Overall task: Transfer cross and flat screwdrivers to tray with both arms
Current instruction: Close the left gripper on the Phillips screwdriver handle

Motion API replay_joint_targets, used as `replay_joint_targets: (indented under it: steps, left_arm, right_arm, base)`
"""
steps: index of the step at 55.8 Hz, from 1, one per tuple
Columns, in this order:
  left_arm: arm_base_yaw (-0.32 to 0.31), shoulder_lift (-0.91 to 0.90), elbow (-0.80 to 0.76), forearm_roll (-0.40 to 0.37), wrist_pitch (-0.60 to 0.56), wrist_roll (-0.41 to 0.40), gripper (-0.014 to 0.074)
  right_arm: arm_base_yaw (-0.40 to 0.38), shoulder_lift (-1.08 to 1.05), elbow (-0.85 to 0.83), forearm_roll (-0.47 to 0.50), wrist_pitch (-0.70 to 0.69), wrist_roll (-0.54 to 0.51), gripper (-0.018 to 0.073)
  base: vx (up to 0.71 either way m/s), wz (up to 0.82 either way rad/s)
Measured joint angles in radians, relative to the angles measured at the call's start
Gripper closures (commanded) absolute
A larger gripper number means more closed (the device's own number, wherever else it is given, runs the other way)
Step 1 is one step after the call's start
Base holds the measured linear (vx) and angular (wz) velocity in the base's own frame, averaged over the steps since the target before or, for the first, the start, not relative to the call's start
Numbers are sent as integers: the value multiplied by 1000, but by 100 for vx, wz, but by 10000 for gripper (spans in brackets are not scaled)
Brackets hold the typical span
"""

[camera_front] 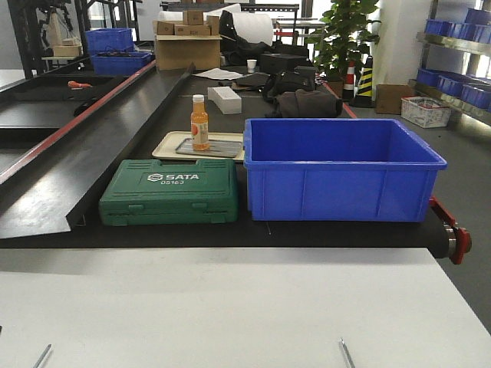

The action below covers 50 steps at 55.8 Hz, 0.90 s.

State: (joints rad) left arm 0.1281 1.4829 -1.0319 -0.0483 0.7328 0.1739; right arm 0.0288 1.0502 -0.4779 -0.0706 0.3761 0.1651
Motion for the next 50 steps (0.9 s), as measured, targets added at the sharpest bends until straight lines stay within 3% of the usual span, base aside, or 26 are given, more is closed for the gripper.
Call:
replay_joint_targets:
  steps: [11,23,50]
  left_arm:
    - [0,230,-125,0,69,75,123]
    - [0,356,-153,0,69,177,123]
    - [0,462,-160,-31,25,210,123]
  right_arm:
    - [0,0,0,2,18,-5,8]
    - [0,0,0,2,20,-5,8]
    - [0,0,0,2,24,-5,8]
  base:
    - [0,0]
    - [0,0]
    - [0,0]
